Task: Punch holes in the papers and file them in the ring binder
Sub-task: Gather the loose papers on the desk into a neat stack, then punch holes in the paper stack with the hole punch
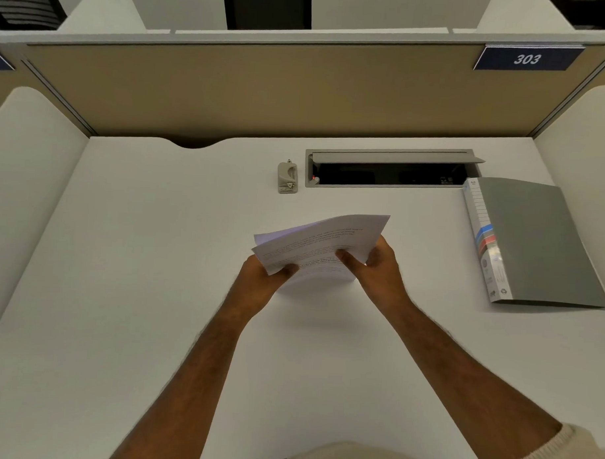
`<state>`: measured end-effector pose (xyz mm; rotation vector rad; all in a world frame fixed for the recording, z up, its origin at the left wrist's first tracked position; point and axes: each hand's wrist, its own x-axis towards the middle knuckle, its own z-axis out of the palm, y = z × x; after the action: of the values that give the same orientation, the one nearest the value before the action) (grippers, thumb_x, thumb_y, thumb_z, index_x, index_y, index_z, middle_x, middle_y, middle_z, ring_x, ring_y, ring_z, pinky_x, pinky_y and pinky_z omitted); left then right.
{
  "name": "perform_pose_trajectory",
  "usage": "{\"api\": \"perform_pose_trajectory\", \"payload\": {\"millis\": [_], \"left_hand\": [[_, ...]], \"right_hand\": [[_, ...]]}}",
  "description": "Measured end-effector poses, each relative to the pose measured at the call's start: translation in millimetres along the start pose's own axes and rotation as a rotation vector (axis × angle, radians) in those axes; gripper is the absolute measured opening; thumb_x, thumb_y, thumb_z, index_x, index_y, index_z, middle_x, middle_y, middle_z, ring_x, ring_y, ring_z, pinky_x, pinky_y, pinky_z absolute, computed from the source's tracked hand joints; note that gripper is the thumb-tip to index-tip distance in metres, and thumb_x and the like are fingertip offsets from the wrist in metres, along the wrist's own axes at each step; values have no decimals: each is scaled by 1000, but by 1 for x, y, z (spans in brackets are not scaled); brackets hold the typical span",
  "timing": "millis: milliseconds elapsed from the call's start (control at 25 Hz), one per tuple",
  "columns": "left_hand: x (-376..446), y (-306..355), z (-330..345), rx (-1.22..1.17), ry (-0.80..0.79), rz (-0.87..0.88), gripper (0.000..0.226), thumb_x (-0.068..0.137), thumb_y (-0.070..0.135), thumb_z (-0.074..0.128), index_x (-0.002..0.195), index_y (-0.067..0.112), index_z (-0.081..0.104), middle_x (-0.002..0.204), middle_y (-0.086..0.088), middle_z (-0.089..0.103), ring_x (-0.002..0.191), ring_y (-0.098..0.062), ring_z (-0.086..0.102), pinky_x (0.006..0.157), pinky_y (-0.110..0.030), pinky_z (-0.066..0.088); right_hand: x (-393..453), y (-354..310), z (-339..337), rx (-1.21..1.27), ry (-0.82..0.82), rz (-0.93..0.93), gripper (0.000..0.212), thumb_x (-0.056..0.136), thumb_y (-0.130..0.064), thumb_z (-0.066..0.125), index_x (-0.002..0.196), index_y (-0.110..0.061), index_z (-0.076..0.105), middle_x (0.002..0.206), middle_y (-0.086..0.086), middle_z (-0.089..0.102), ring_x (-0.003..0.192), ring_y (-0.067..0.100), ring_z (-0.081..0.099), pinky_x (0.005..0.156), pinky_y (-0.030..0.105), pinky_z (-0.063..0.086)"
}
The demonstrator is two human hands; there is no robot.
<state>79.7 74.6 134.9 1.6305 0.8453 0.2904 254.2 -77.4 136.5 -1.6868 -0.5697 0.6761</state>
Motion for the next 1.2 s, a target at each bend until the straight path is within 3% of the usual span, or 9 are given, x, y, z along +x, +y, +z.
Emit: {"api": "perform_pose_trajectory", "payload": {"millis": [80,200,320,480,680,840,960,1080,1200], "left_hand": [[2,-9,2,47,3,-32,46,93,28,75,107,69,60,109,19,72,105,-8,69,93,-40,61],[4,-15,3,46,32,-72,26,94,31,74,115,45,68,109,17,74,101,-9,70,92,-38,61],[8,-18,5,-32,28,-107,27,93,30,76,119,29,73,110,11,77,98,-13,75,88,-38,63],[16,-21,9,-119,25,-149,28,90,25,78,117,27,72,109,11,79,96,-10,76,83,-34,64],[35,-34,16,-99,-20,-191,38,90,28,78,126,27,65,115,9,77,98,-11,76,84,-35,64],[58,-44,20,-59,-15,-246,45,91,32,77,130,24,58,120,10,73,100,-10,75,81,-25,62],[78,-48,20,-89,-1,-300,37,97,33,70,128,21,54,117,3,75,95,-13,76,73,-24,62],[103,-46,15,-87,55,-328,27,102,34,62,123,18,56,107,0,75,85,-15,77,65,-24,61],[135,-44,6,-92,120,-322,24,100,25,63,118,9,61,103,-3,74,76,-15,71,67,-32,58]], "right_hand": [[1,6,-1,-19,-18,15,41,88,-20,76,123,-28,56,110,-13,70,96,-4,67,74,10,53],[6,13,-2,-27,-23,26,43,88,-17,77,125,-22,56,113,-11,70,99,-1,68,76,13,55],[12,21,-5,-29,-32,72,42,87,-18,77,123,-20,55,114,-11,69,99,6,70,75,20,59],[17,38,-11,-37,-51,143,35,87,-22,77,113,-16,55,111,-7,72,93,7,73,77,28,62],[23,60,-17,-53,-72,241,40,83,-31,81,114,-22,56,108,-3,75,89,14,75,78,39,63],[32,68,-20,-64,-43,283,40,84,-32,80,115,-25,56,109,-5,75,85,10,75,71,30,63],[40,75,-24,-37,-3,307,40,85,-27,79,117,-21,56,110,-4,74,85,9,75,66,23,60],[49,83,-29,-19,23,332,40,85,-25,79,117,-20,56,111,-2,75,87,12,76,69,27,61],[58,92,-35,-8,38,349,39,85,-24,80,116,-20,56,109,0,76,89,14,76,75,33,62]]}}
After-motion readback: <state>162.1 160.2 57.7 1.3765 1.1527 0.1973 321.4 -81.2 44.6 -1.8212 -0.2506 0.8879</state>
